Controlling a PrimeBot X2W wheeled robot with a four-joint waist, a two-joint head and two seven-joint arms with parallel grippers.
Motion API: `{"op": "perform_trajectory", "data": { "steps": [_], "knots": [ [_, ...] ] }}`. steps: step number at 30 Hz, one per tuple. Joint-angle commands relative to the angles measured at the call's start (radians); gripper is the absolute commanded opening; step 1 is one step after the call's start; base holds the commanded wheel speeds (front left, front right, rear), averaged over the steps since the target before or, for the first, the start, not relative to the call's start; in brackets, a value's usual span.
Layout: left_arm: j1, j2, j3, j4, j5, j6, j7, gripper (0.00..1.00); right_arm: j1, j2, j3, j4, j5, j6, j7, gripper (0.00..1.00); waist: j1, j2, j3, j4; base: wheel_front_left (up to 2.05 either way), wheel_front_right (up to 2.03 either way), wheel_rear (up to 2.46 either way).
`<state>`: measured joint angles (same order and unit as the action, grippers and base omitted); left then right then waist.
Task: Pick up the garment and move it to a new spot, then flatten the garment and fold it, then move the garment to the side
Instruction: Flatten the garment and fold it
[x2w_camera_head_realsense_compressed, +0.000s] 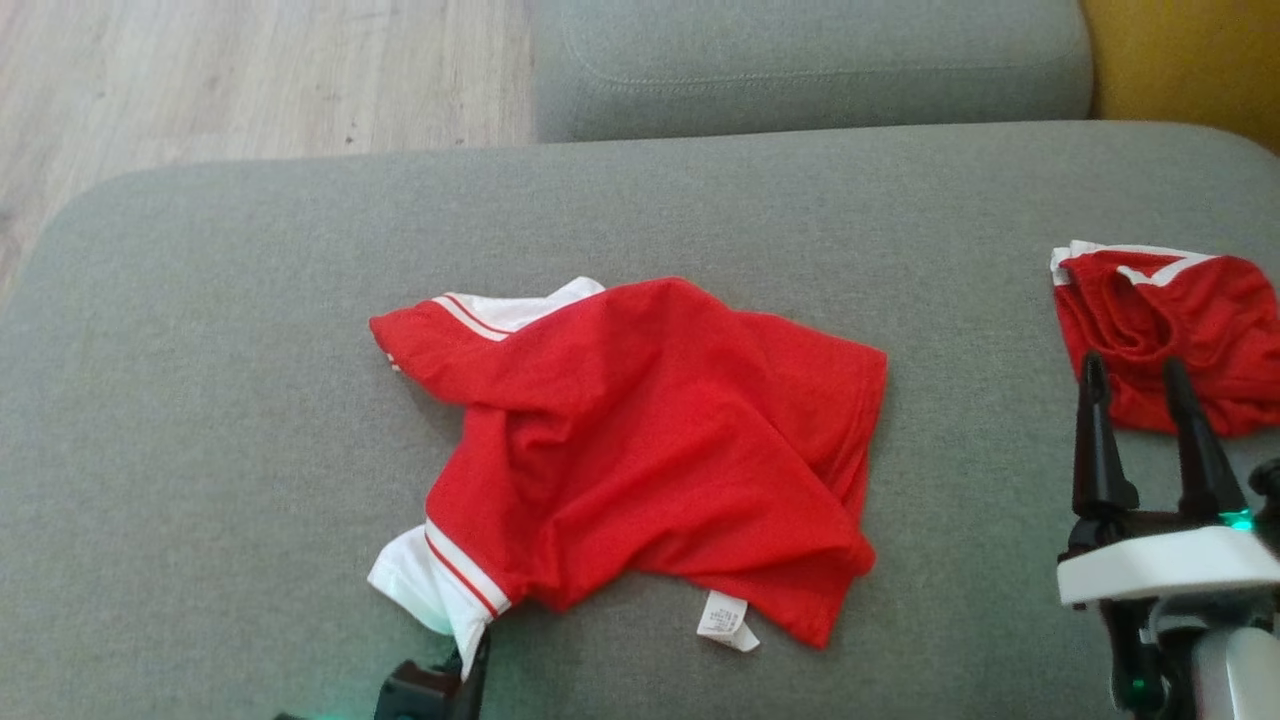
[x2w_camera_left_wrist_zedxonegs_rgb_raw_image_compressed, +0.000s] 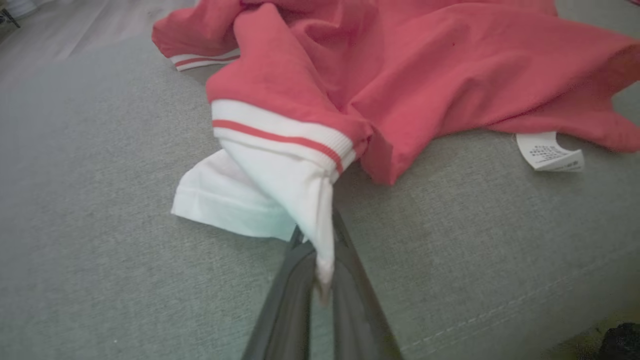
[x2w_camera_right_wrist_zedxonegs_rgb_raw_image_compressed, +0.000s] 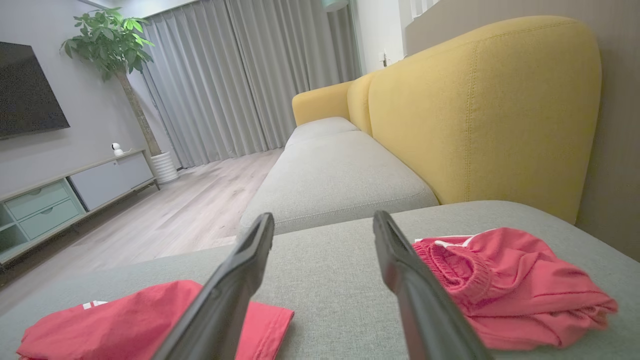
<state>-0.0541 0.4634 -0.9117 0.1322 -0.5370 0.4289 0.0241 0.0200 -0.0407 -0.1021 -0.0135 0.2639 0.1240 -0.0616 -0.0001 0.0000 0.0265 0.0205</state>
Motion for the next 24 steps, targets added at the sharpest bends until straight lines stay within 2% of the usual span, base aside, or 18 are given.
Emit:
{"op": "perform_trajectory", "data": {
  "steps": [1,2,7,12,16,24],
  "knots": [
    [-0.039,0.004,0.043,-0.003,-0.018,-0.012,-0.025,0.65,-0.008,-0.009,0.026,-0.03,-0.005,0.007,0.004,1.0,0.0001,0.0,-0.009,-0.003,0.0,0.0,0.0],
    [-0.036,-0.013,0.053,0.006,-0.04,-0.022,-0.039,1.0,-0.006,-0.009,0.025,-0.029,-0.005,0.007,0.004,1.0,0.0001,0.0,-0.015,-0.003,0.0,0.0,0.0],
    [-0.026,-0.068,0.108,0.002,-0.141,-0.088,-0.109,1.0,0.011,-0.009,0.016,-0.025,-0.004,0.007,0.003,1.0,0.0001,0.0,-0.04,0.008,0.0,0.0,0.0],
    [-0.038,-0.072,0.132,-0.039,-0.159,-0.111,-0.145,1.0,0.022,-0.009,0.009,-0.026,0.001,0.007,0.0,1.0,0.0001,0.0,-0.055,0.023,0.0,0.0,0.0],
    [-0.064,-0.051,0.153,-0.097,-0.148,-0.101,-0.152,1.0,0.025,-0.009,0.006,-0.029,0.005,0.007,-0.002,1.0,0.0001,0.0,-0.063,0.034,0.0,0.0,0.0],
    [-0.11,0.041,0.233,-0.149,-0.147,-0.06,-0.124,1.0,0.018,-0.009,0.011,-0.042,0.001,0.007,0.005,1.0,0.0001,0.0,-0.046,0.034,0.0,0.0,0.0]
  ]
}}
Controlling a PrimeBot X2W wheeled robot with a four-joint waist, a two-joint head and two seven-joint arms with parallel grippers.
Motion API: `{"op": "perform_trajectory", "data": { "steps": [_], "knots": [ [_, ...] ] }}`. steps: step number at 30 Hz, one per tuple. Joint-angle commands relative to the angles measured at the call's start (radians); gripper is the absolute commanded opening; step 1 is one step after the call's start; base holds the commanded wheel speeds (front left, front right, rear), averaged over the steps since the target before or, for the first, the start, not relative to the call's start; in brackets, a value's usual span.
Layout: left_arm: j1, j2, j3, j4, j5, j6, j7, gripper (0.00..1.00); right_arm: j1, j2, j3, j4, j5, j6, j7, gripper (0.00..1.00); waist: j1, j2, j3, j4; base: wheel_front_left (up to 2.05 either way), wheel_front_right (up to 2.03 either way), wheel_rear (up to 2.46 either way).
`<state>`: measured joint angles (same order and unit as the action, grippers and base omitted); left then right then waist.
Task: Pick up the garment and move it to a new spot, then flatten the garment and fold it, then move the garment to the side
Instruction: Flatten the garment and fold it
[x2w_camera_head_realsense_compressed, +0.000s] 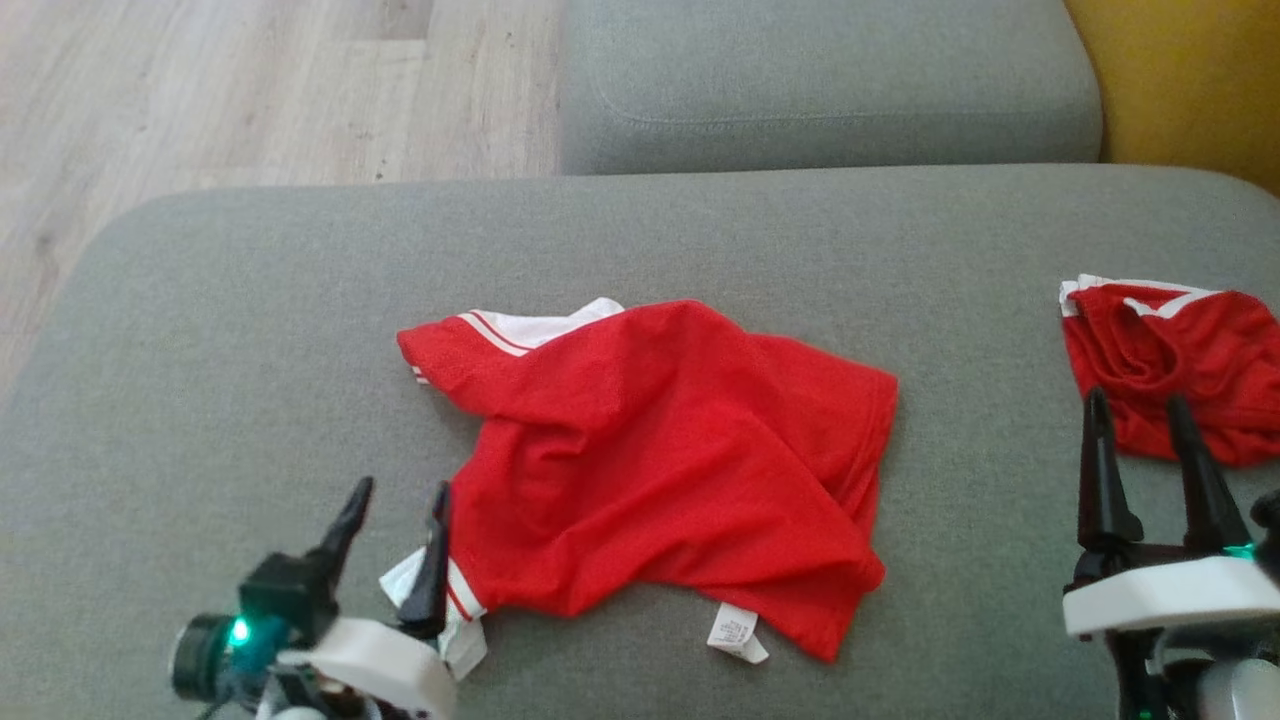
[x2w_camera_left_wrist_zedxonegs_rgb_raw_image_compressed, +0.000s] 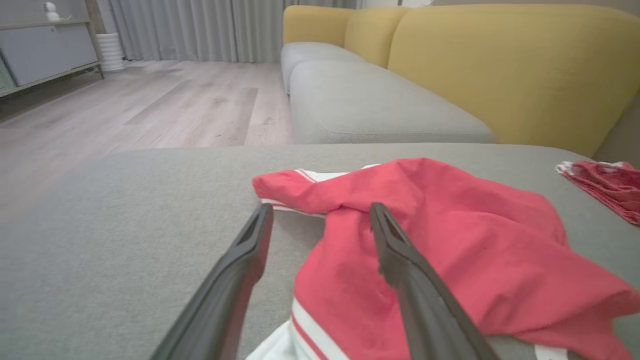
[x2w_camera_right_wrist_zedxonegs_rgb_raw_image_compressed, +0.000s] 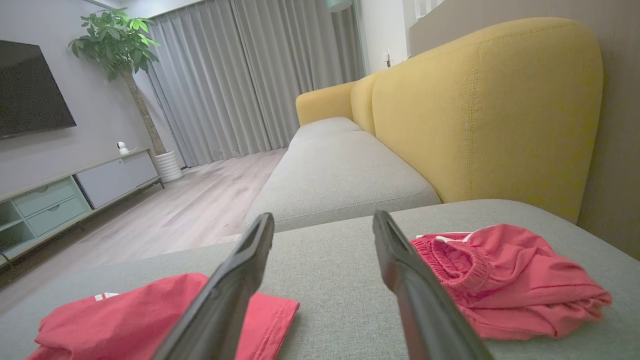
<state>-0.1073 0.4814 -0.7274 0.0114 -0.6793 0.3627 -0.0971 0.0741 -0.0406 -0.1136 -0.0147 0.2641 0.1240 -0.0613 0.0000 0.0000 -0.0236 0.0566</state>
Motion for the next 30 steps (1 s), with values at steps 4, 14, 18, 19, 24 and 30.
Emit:
{"op": "perform_trajectory", "data": {
  "steps": [4,14,18,19,24,30],
  "knots": [
    [-0.076,0.039,0.063,0.049,-0.03,-0.014,0.023,1.0,-0.045,-0.01,0.028,-0.051,-0.009,0.007,0.018,1.0,0.0,0.0,0.026,-0.015,0.0,0.0,0.0],
    [-0.221,-0.079,0.01,0.303,-0.078,-0.155,0.065,1.0,-0.098,-0.01,0.038,-0.076,-0.034,0.007,0.044,1.0,0.0,0.0,0.105,-0.048,0.0,0.0,0.0],
    [-0.282,-0.118,-0.004,0.416,-0.084,-0.193,0.081,1.0,-0.115,-0.01,0.052,-0.073,-0.035,0.007,0.045,1.0,0.0,0.0,0.119,-0.064,0.0,0.0,0.0],
    [-0.293,-0.125,-0.009,0.441,-0.084,-0.2,0.089,1.0,-0.119,-0.01,0.055,-0.072,-0.035,0.007,0.046,1.0,0.0,0.0,0.122,-0.068,0.0,0.0,0.0],
    [-0.327,-0.161,-0.016,0.524,-0.099,-0.235,0.088,0.0,-0.126,-0.01,0.054,-0.063,-0.034,0.007,0.04,1.0,0.0,0.0,0.122,-0.074,0.0,0.0,0.0],
    [-0.348,-0.157,0.023,0.577,-0.097,-0.21,0.011,0.0,-0.113,-0.01,0.033,-0.041,-0.023,0.007,0.025,1.0,0.0,0.0,0.089,-0.054,0.0,0.0,0.0]
  ]
}}
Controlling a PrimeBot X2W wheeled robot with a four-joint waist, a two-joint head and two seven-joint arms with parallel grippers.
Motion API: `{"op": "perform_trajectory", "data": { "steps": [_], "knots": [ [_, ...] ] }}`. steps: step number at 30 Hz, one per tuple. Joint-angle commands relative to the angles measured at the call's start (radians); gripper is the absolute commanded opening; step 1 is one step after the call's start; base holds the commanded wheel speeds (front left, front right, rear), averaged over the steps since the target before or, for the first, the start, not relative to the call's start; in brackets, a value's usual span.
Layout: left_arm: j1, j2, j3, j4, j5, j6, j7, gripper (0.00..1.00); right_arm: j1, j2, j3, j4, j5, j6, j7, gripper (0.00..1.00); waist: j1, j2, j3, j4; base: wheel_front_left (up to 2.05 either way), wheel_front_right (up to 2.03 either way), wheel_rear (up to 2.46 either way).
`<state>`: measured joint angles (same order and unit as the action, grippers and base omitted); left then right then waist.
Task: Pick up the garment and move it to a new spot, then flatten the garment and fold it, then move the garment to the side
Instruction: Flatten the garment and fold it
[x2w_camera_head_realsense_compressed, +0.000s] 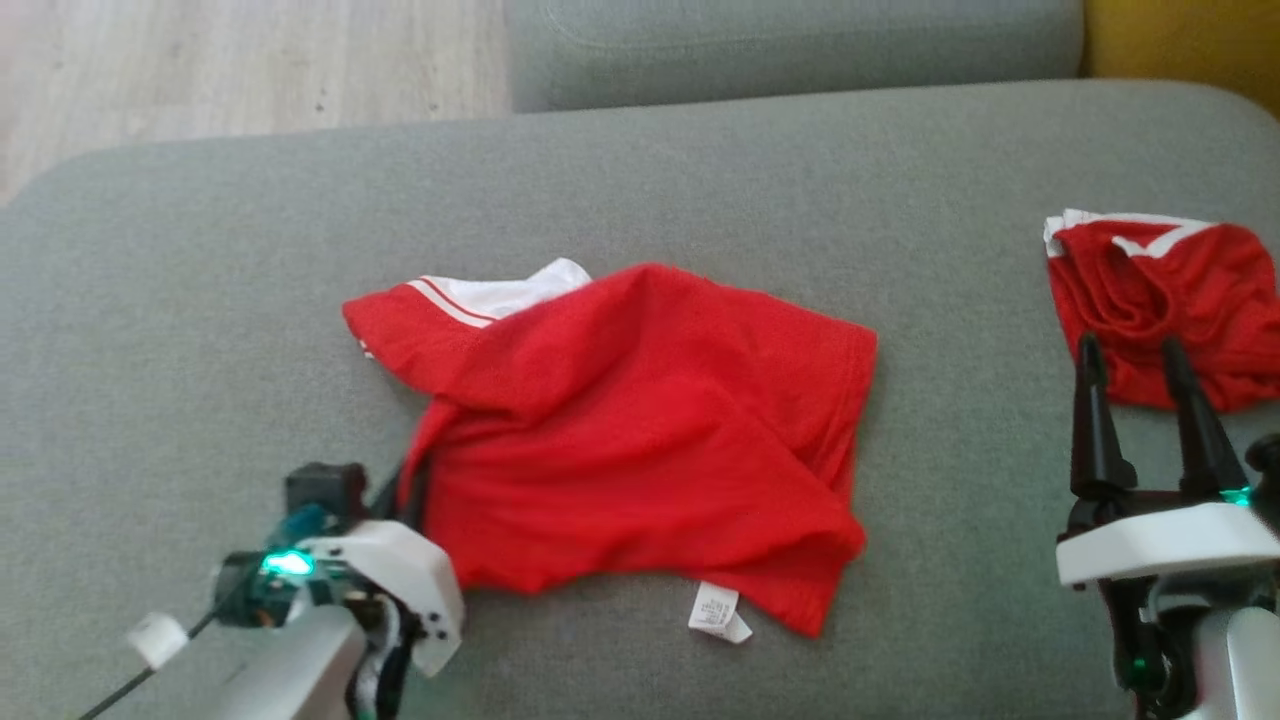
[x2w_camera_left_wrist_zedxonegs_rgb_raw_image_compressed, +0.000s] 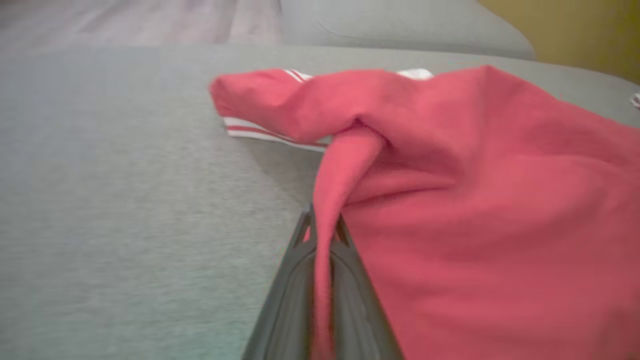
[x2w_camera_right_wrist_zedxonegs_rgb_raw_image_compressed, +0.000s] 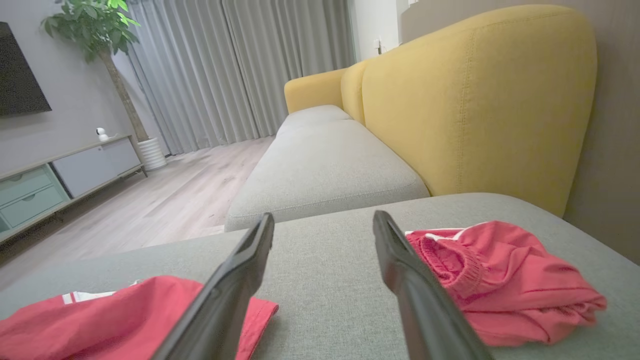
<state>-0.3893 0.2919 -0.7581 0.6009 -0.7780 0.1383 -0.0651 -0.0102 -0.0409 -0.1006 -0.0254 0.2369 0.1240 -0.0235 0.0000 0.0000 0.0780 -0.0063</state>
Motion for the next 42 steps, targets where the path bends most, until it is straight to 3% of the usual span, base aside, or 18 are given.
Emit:
{"op": "perform_trajectory", "data": {
  "steps": [1,11,14,15,17,27,42],
  "knots": [
    [-0.066,0.032,0.053,-0.012,0.002,0.015,-0.021,0.0,-0.028,-0.009,0.02,-0.03,0.004,0.007,-0.013,1.0,0.0,0.0,-0.012,0.009,0.0,0.0,0.0],
    [-0.001,0.145,0.161,-0.07,-0.025,0.143,-0.081,0.0,0.005,-0.009,0.0,0.014,0.024,0.007,-0.041,1.0,0.0,0.0,-0.065,0.055,0.0,0.0,0.0],
    [0.046,0.146,0.16,-0.091,-0.037,0.158,-0.074,0.0,0.004,-0.009,0.004,0.037,0.026,0.007,-0.041,1.0,0.0,0.0,-0.062,0.062,0.0,0.0,0.0],
    [0.059,0.143,0.159,-0.097,-0.041,0.16,-0.075,0.11,0.001,-0.009,0.008,0.046,0.026,0.007,-0.041,1.0,0.0,0.0,-0.06,0.064,0.0,0.0,0.0],
    [0.077,0.134,0.16,-0.107,-0.046,0.162,-0.089,1.0,-0.006,-0.009,0.017,0.064,0.023,0.007,-0.04,1.0,0.0,0.0,-0.057,0.07,0.0,0.0,0.0],
    [0.127,0.082,0.16,-0.231,-0.008,0.146,-0.183,1.0,-0.082,-0.009,0.158,0.222,0.022,0.007,0.005,1.0,0.0,0.0,-0.055,0.157,0.0,0.0,0.0],
    [0.269,0.012,0.12,-0.444,0.064,0.185,-0.196,1.0,-0.301,-0.009,0.404,0.748,-0.044,0.007,0.051,1.0,0.0,0.0,-0.03,0.361,0.0,0.0,0.0]
  ]
}}
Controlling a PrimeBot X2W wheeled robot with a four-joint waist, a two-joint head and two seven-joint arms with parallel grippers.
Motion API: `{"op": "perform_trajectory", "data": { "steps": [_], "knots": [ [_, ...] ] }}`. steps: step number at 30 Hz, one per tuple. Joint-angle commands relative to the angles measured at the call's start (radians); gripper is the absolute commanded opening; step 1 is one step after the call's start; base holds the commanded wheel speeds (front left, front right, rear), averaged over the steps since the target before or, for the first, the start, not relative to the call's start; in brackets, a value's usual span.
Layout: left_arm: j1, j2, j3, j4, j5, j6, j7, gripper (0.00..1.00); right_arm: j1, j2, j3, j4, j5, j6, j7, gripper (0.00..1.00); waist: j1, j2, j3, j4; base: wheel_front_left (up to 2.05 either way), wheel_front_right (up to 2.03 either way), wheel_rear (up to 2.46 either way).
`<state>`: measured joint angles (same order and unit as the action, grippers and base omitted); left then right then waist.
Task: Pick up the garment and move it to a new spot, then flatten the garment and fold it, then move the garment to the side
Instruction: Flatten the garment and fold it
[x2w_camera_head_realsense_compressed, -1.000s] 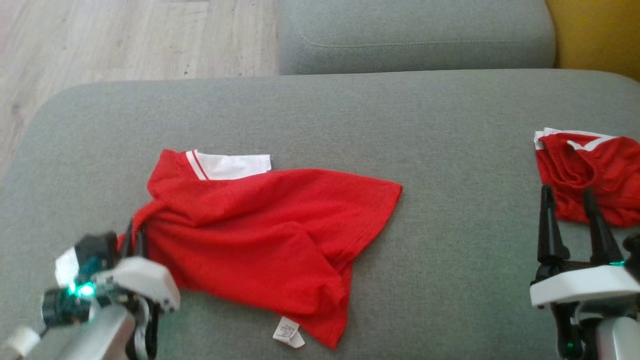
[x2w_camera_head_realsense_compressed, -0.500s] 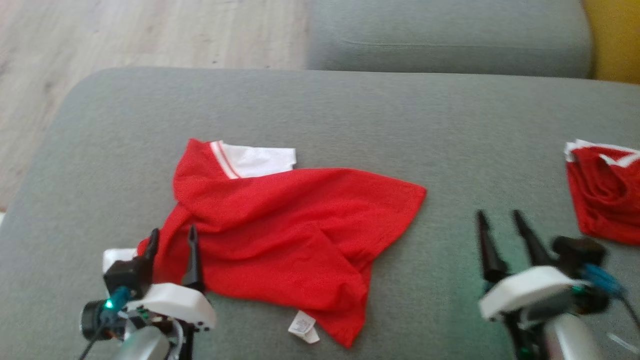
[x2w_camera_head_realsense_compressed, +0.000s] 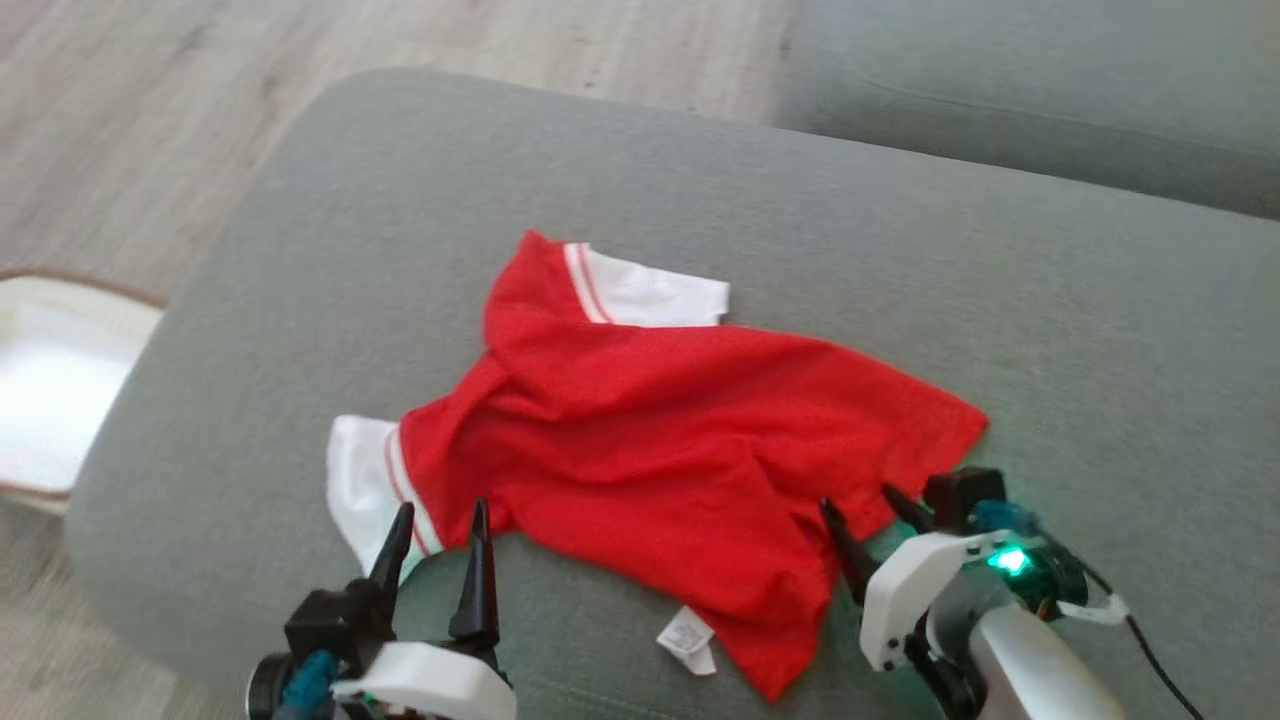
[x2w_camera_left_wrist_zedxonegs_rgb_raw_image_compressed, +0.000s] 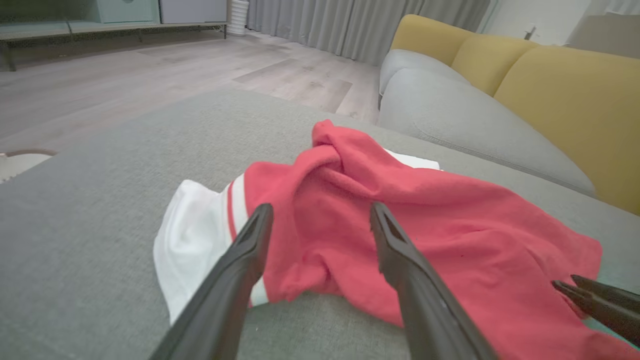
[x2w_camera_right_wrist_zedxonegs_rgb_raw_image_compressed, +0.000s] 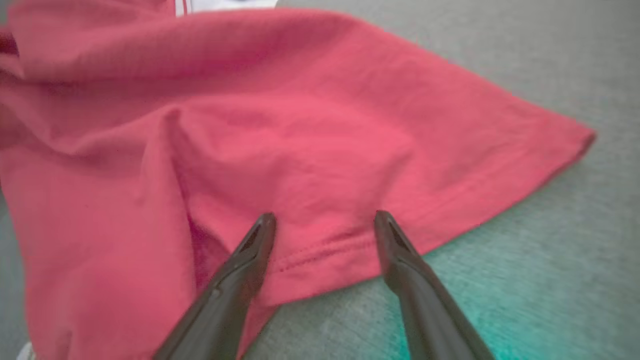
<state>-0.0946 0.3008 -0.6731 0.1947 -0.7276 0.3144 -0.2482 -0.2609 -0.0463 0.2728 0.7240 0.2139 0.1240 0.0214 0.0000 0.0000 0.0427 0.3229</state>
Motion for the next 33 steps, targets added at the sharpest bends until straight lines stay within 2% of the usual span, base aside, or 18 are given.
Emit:
{"op": "perform_trajectory", "data": {
  "steps": [1,5,6,7,8,9,13,17,23,28,33],
  "knots": [
    [-0.02,0.001,0.035,-0.044,0.013,0.011,-0.013,1.0,-0.06,-0.004,0.039,0.024,-0.041,0.007,0.015,1.0,0.0,0.0,0.005,0.038,0.0,0.0,0.0],
    [-0.008,-0.002,0.04,-0.06,0.015,0.016,-0.013,1.0,-0.082,-0.004,0.053,0.084,-0.105,0.007,0.044,1.0,0.0,0.0,0.005,0.051,0.0,0.0,0.0],
    [-0.005,-0.001,0.042,-0.063,0.016,0.018,-0.013,1.0,-0.088,-0.004,0.055,0.099,-0.126,0.007,0.052,0.82,0.0,0.0,0.005,0.054,0.0,0.0,0.0],
    [-0.003,-0.001,0.045,-0.068,0.018,0.02,-0.013,1.0,-0.095,-0.004,0.058,0.111,-0.146,0.007,0.057,0.45,0.0,0.0,0.004,0.056,0.0,0.0,0.0],
    [-0.002,0.0,0.048,-0.072,0.019,0.021,-0.013,1.0,-0.101,-0.004,0.058,0.121,-0.168,0.007,0.06,0.14,0.0,0.0,0.004,0.057,0.0,0.0,0.0],
    [-0.002,0.002,0.052,-0.077,0.021,0.023,-0.013,1.0,-0.108,-0.004,0.055,0.129,-0.187,0.007,0.061,0.0,0.0,0.0,0.005,0.058,0.0,0.0,0.0],
    [-0.004,0.008,0.067,-0.098,0.031,0.03,-0.013,1.0,-0.137,-0.004,0.012,0.151,-0.229,0.007,0.057,0.0,0.0,0.0,0.007,0.056,0.0,0.0,0.0],
    [-0.009,0.014,0.079,-0.119,0.041,0.035,-0.013,1.0,-0.186,-0.025,-0.074,0.161,-0.25,0.007,0.041,0.0,0.0,0.0,0.016,0.051,0.0,0.0,0.0],
    [-0.02,0.015,0.089,-0.151,0.055,0.039,-0.013,1.0,-0.269,-0.149,-0.199,0.164,-0.275,0.007,0.042,0.0,0.0,0.0,0.035,0.051,0.0,0.0,0.0],
    [-0.027,0.014,0.09,-0.162,0.063,0.036,-0.013,1.0,-0.344,-0.263,-0.246,0.183,-0.315,0.007,0.058,0.0,0.0,0.0,0.052,0.05,0.0,0.0,0.0],
    [-0.038,0.01,0.087,-0.166,0.069,0.031,-0.013,1.0,-0.411,-0.309,-0.276,0.207,-0.346,0.007,0.063,0.0,0.0,0.0,0.065,0.045,0.0,0.0,0.0]
  ]
}}
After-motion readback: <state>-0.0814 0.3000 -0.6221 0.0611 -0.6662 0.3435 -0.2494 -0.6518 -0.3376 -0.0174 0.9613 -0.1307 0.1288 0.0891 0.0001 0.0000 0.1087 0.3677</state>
